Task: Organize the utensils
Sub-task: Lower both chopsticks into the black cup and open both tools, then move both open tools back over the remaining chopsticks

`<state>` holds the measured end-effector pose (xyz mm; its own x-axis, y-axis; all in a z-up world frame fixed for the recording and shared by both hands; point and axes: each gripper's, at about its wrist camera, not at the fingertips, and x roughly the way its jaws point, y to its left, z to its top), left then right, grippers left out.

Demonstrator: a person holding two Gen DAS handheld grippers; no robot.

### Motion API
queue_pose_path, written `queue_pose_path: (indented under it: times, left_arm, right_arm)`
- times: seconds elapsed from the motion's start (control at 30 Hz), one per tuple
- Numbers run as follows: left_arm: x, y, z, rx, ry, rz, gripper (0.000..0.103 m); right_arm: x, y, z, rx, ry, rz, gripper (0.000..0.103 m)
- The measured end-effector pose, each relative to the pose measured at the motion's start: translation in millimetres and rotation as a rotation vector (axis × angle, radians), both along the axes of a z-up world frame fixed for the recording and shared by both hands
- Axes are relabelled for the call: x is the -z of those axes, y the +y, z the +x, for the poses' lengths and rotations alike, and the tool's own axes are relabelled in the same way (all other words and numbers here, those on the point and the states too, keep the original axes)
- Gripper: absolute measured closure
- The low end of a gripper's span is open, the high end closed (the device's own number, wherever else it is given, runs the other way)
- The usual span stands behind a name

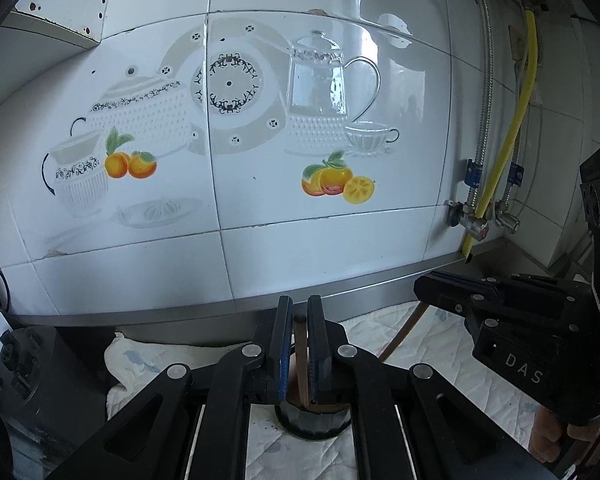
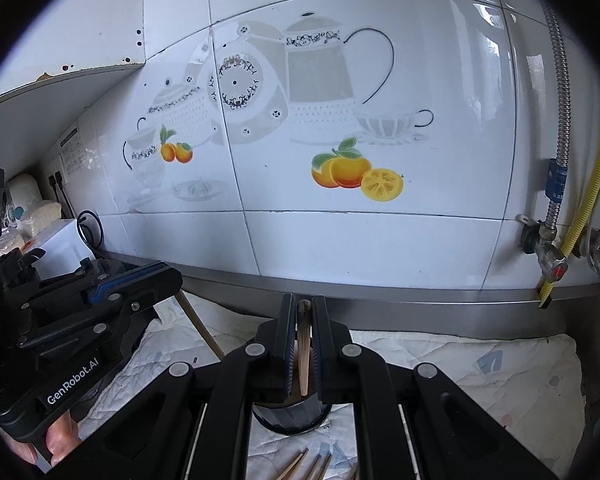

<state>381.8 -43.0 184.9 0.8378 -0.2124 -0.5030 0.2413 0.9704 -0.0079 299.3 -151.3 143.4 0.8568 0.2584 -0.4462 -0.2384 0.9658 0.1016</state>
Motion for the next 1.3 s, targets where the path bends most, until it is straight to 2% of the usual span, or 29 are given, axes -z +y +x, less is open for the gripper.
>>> queue_pose_path:
  times: [0.1, 0.2, 0.23, 0.33, 0.43, 0.57, 0.7, 0.93, 1.13, 1.3]
  left_arm:
    - [0, 3, -6, -0.002, 0.026, 0.000, 0.093]
    - [-3, 7, -15, 0.000, 0.038, -0.005, 0.091]
    - [-5, 8, -19, 0.004, 0.041, -0.008, 0.087]
    - [-11, 12, -36, 0.000, 0.032, -0.004, 0.072]
    - [-18, 16, -59, 0.007, 0.016, 0.011, 0.070]
    - [-22, 23, -95, 0.018, 0.011, 0.021, 0.058]
    - [-14, 28, -133, 0.030, 0.032, 0.039, 0.057]
    - [28, 39, -195, 0.038, 0.098, 0.046, 0.056]
    - [91, 43, -238, 0.035, 0.185, 0.086, 0.056]
    - [146, 43, -259, 0.051, 0.276, 0.061, 0.056]
  right_arm:
    - [-3, -1, -7, 0.007, -0.004, -0.017, 0.090]
    - [-8, -3, -18, 0.008, -0.015, -0.024, 0.082]
    - [-11, -4, -23, 0.012, -0.021, -0.028, 0.077]
    - [-16, -6, -39, 0.015, -0.035, -0.040, 0.071]
    - [-19, -9, -58, 0.014, -0.046, -0.048, 0.066]
    - [-16, -14, -87, 0.008, -0.042, -0.058, 0.057]
    - [-3, -21, -119, 0.007, -0.026, -0.058, 0.055]
    - [34, -38, -165, 0.015, 0.032, -0.043, 0.055]
    - [88, -52, -201, 0.059, 0.106, -0.057, 0.055]
    - [136, -62, -224, 0.092, 0.187, -0.041, 0.055]
